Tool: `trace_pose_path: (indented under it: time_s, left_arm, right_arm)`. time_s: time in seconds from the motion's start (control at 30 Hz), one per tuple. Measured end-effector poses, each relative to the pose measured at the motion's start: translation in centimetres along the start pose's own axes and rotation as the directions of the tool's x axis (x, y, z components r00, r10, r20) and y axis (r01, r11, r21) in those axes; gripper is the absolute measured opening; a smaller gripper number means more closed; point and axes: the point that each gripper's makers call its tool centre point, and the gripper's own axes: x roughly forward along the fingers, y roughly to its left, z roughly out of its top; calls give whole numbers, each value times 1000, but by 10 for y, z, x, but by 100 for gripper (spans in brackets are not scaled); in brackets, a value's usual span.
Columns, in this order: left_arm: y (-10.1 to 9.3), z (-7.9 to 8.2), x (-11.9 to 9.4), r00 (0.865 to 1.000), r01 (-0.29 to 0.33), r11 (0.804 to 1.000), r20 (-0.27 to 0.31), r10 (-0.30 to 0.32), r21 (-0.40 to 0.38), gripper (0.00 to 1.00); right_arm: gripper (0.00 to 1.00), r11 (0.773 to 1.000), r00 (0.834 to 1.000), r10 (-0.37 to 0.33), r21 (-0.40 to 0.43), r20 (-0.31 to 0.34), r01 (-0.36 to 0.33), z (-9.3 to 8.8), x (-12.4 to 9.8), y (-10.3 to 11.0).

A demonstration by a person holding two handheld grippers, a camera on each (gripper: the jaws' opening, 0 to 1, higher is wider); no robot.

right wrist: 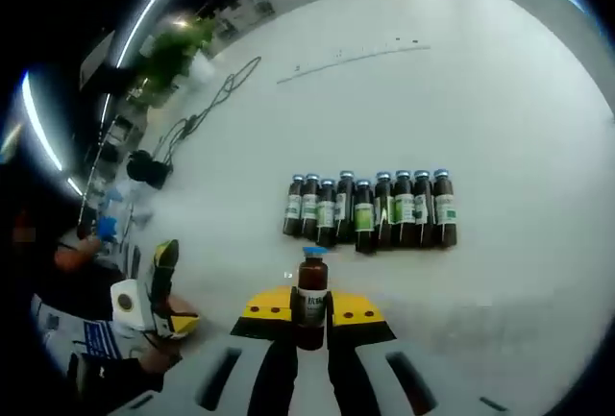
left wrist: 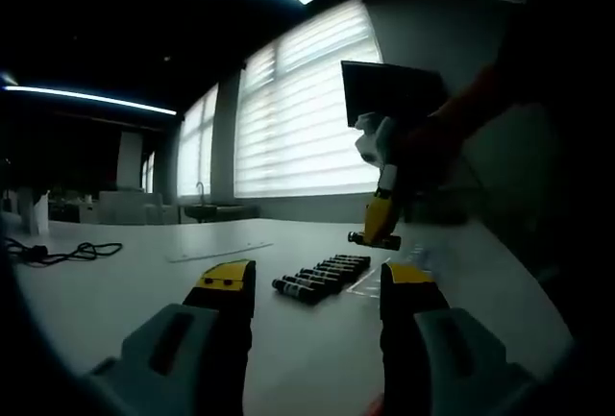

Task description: Grip medicine bottles put into box

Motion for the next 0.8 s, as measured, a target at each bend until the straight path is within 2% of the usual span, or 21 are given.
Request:
trace_pose_path:
  time_s: [0.23,0.43,0.5,0.8]
  left_arm:
    - [0,-1,0,1000,5,1000,-1,-5,4,45]
    - [1,-1,0,1000,5,1000,0,-5,5,45]
    - [1,-1,0,1000,3,1000,-2,-3,4,45]
    - [0,-4,0,1000,4,1000,-16,-4,2,45]
  right_arm:
    - [7,997,998,68,47,-3,-67,-18,14,16]
    - [7,985,990,144,97,1,-144,-30,30,19]
    - [7,977,985,173,128,-16,-170,-35,32,24]
    - [7,979,983,181,96,-19,-178,-38,43,21]
